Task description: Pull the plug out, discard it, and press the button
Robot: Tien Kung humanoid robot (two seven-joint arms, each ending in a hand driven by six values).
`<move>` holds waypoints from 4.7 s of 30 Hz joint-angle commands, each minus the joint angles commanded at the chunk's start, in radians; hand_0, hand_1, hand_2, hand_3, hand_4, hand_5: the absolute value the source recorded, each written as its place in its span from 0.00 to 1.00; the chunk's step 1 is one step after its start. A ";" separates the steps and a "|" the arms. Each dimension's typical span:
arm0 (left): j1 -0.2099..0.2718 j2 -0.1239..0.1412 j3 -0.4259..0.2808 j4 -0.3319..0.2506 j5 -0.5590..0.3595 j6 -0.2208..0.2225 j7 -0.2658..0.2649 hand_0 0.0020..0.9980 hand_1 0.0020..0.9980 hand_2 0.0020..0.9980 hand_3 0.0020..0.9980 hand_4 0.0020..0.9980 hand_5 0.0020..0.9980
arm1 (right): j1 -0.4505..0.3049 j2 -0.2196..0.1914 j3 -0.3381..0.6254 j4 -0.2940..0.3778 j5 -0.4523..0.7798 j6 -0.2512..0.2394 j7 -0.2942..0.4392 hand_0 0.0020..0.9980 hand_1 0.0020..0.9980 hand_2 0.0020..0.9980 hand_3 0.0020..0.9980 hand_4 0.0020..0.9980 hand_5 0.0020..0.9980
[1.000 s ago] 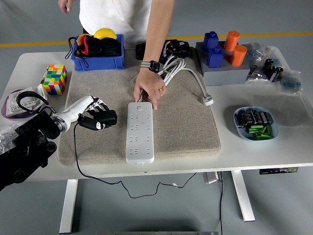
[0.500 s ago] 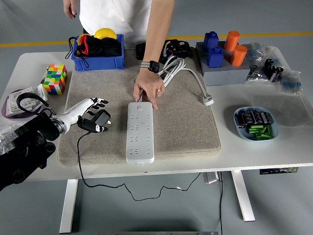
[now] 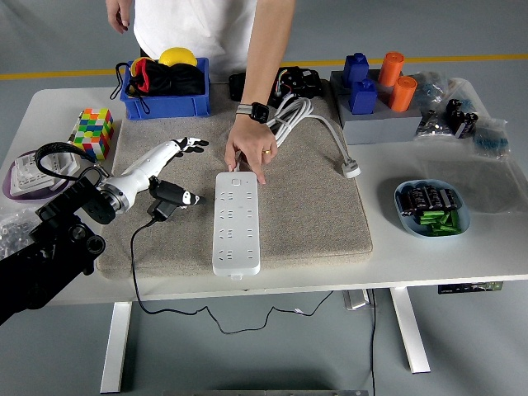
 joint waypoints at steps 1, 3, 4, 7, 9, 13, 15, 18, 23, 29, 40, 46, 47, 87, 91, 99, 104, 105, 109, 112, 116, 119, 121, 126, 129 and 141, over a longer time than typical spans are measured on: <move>-0.009 -0.005 0.008 -0.010 -0.013 0.003 -0.002 0.63 0.60 0.50 0.79 0.74 0.00 | 0.000 0.001 0.001 0.000 0.000 0.000 0.000 0.74 0.66 0.65 0.61 0.65 0.47; -0.022 -0.015 0.020 -0.012 -0.026 0.008 -0.002 0.63 0.60 0.50 0.79 0.74 0.00 | -0.001 0.001 0.002 0.000 0.000 0.000 -0.001 0.74 0.66 0.65 0.61 0.65 0.47; -0.028 -0.021 0.027 -0.007 -0.030 0.009 -0.001 0.63 0.60 0.50 0.79 0.74 0.00 | -0.001 0.002 0.002 0.000 0.000 0.000 -0.001 0.74 0.66 0.65 0.61 0.65 0.47; -0.046 -0.042 0.050 0.017 -0.038 0.007 0.005 0.33 0.27 0.25 0.68 0.56 0.00 | -0.001 0.003 0.003 0.000 0.001 0.000 0.000 0.74 0.66 0.64 0.61 0.65 0.47; -0.064 -0.061 0.077 0.041 -0.044 0.002 0.013 0.33 0.27 0.25 0.68 0.56 0.00 | -0.002 0.003 0.004 0.000 0.001 -0.001 -0.001 0.74 0.66 0.64 0.61 0.65 0.47; -0.099 -0.089 0.123 0.085 -0.071 -0.005 0.031 0.12 0.06 0.14 0.65 0.33 0.00 | -0.002 0.003 0.002 0.000 0.003 -0.001 -0.001 0.74 0.66 0.65 0.61 0.65 0.47; -0.115 -0.100 0.142 0.105 -0.082 -0.005 0.036 0.12 0.06 0.14 0.65 0.33 0.00 | -0.001 0.003 0.001 0.000 0.004 -0.001 0.000 0.74 0.66 0.65 0.61 0.65 0.47; -0.141 -0.118 0.166 0.137 -0.103 -0.018 0.064 0.03 0.02 0.11 0.63 0.30 0.00 | 0.000 0.002 -0.002 0.000 0.006 -0.002 0.001 0.74 0.66 0.64 0.61 0.65 0.47; -0.172 -0.140 0.201 0.185 -0.129 -0.052 0.122 0.03 0.02 0.11 0.63 0.30 0.00 | -0.001 0.001 -0.001 0.000 0.004 -0.001 -0.001 0.74 0.66 0.64 0.61 0.65 0.47; -0.191 -0.159 0.224 0.235 -0.153 -0.078 0.179 0.01 0.00 0.11 0.64 0.32 0.00 | -0.001 0.001 0.000 0.000 0.007 -0.002 -0.001 0.74 0.66 0.64 0.61 0.65 0.47; -0.216 -0.185 0.227 0.295 -0.148 -0.065 0.192 0.00 0.00 0.11 0.65 0.34 0.00 | 0.001 0.000 -0.006 0.000 0.009 -0.002 0.000 0.74 0.66 0.64 0.61 0.65 0.47; -0.232 -0.196 0.230 0.331 -0.135 -0.060 0.201 0.00 0.00 0.11 0.66 0.35 0.00 | 0.000 -0.001 -0.005 0.000 0.007 -0.002 -0.002 0.74 0.66 0.64 0.61 0.65 0.47; -0.235 -0.197 0.231 0.336 -0.129 -0.059 0.202 0.00 0.00 0.11 0.66 0.35 0.00 | 0.001 -0.001 -0.005 0.000 0.007 -0.002 -0.002 0.74 0.66 0.64 0.61 0.65 0.47; -0.220 -0.179 0.113 0.260 -0.055 -0.051 0.201 0.00 0.00 0.11 0.65 0.34 0.00 | 0.000 0.004 -0.002 0.000 0.009 0.000 0.001 0.74 0.66 0.65 0.61 0.65 0.47; -0.178 -0.164 0.036 0.215 -0.007 -0.031 0.175 0.02 0.02 0.14 0.65 0.38 0.00 | 0.000 0.004 -0.001 0.000 0.009 0.000 0.002 0.74 0.66 0.64 0.61 0.65 0.47; -0.058 -0.127 -0.145 0.111 0.044 -0.018 0.131 0.20 0.21 0.31 0.66 0.61 0.00 | -0.001 0.006 0.004 0.000 0.003 0.003 0.000 0.74 0.66 0.64 0.61 0.65 0.47; 0.032 -0.124 -0.269 0.057 0.061 -0.016 0.107 0.54 0.57 0.53 0.67 0.66 0.00 | 0.000 0.006 0.003 0.000 0.004 0.004 0.002 0.74 0.66 0.64 0.61 0.65 0.47; 0.050 -0.128 -0.294 0.049 0.065 -0.015 0.102 0.54 0.57 0.53 0.67 0.66 0.00 | 0.000 0.006 0.003 0.000 0.004 0.004 0.001 0.74 0.66 0.64 0.61 0.65 0.47; 0.121 -0.142 -0.414 0.021 0.074 0.000 0.082 0.76 0.73 0.66 0.68 0.67 0.00 | -0.001 0.009 0.001 0.000 0.004 0.007 0.001 0.74 0.66 0.64 0.61 0.65 0.47; 0.152 -0.145 -0.481 0.019 0.089 0.010 0.076 0.76 0.73 0.66 0.68 0.67 0.00 | -0.002 0.010 0.004 0.000 0.003 0.007 0.000 0.74 0.66 0.64 0.61 0.65 0.47; 0.172 -0.146 -0.540 0.025 0.106 0.007 0.075 0.82 0.82 0.76 0.70 0.67 0.00 | 0.000 0.012 0.007 0.000 -0.003 0.007 -0.001 0.74 0.66 0.64 0.61 0.65 0.47; 0.195 -0.134 -0.581 0.017 0.107 0.014 0.062 0.82 0.82 0.76 0.70 0.67 0.00 | 0.007 0.014 0.000 0.000 0.005 0.007 0.006 0.74 0.66 0.64 0.61 0.65 0.47; 0.203 -0.124 -0.596 0.017 0.107 0.011 0.063 0.86 0.87 0.81 0.77 0.67 0.00 | 0.009 0.014 -0.002 0.000 0.006 0.008 0.007 0.74 0.66 0.64 0.61 0.65 0.47; 0.209 -0.125 -0.640 0.013 0.121 0.004 0.071 0.86 0.87 0.80 0.77 0.67 0.00 | 0.008 0.016 0.009 0.000 -0.003 0.008 -0.001 0.74 0.66 0.64 0.61 0.65 0.47; 0.211 -0.128 -0.656 0.009 0.123 0.005 0.069 0.86 0.87 0.80 0.77 0.67 0.00 | 0.010 0.017 0.005 0.000 0.000 0.010 0.000 0.74 0.66 0.64 0.61 0.65 0.47; 0.200 -0.141 -0.671 -0.005 0.133 0.000 0.079 0.84 0.86 0.80 0.76 0.66 0.00 | 0.014 0.017 0.003 0.000 0.004 0.014 0.003 0.74 0.66 0.64 0.61 0.65 0.47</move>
